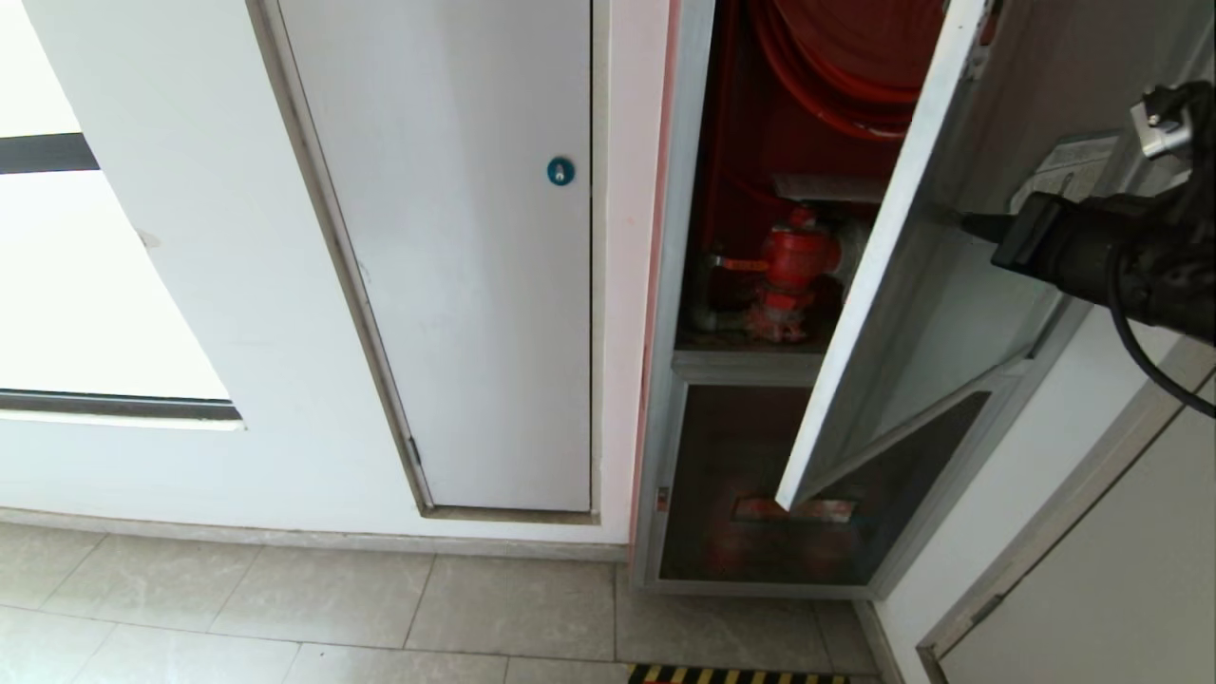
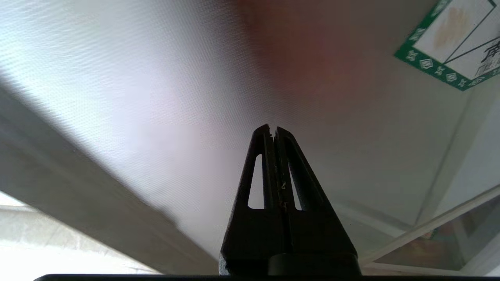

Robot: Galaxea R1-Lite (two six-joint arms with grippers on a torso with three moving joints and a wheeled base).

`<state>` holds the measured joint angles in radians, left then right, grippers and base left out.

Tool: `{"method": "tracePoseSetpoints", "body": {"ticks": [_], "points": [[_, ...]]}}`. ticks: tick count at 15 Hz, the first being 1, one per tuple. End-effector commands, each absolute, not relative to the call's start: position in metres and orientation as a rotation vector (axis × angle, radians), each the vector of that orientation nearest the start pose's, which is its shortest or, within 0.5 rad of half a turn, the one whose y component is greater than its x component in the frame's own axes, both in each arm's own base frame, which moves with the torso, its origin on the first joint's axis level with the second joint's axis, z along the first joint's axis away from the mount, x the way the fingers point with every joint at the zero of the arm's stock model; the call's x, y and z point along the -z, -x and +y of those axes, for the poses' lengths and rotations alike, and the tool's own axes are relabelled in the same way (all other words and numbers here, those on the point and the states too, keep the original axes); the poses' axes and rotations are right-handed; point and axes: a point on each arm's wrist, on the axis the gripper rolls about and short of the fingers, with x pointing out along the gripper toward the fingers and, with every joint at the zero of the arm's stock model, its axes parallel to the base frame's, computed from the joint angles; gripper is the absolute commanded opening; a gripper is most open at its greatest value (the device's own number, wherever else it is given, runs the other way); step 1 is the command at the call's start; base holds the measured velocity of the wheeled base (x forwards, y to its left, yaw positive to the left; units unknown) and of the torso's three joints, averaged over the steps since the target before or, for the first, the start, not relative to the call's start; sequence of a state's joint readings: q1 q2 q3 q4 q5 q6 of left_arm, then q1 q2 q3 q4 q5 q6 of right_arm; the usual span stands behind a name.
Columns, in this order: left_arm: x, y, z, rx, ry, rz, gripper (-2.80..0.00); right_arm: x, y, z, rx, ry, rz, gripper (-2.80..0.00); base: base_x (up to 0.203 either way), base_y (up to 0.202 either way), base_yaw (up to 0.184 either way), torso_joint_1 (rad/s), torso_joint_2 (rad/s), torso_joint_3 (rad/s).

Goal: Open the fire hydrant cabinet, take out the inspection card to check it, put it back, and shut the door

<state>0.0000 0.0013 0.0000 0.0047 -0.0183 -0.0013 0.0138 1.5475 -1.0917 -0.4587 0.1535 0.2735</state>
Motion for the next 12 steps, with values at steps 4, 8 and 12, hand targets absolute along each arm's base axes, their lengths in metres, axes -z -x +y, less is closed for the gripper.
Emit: {"method": "tracePoseSetpoints", "body": {"ticks": [4,8,12], "points": [[-0.075,0.023,0.0,0.018,0.002,0.006,-2.8,-0.27,-0.369,0.009,-0.162,-0.304,0.059,-2.8,0.0,0.0,0.0,0.0,0.0,0.0],[-0.075,0.023,0.0,0.018,0.002,0.006,-2.8,-0.268,-0.407,0.009,-0.166,-0.307,0.028,-2.8,0.0,0.0,0.0,0.0,0.0,0.0],[-0.075,0.023,0.0,0.018,0.002,0.006,-2.8,-0.266,-0.429,0.009,-0.169,-0.305,0.003,-2.8,0.0,0.0,0.0,0.0,0.0,0.0]]}}
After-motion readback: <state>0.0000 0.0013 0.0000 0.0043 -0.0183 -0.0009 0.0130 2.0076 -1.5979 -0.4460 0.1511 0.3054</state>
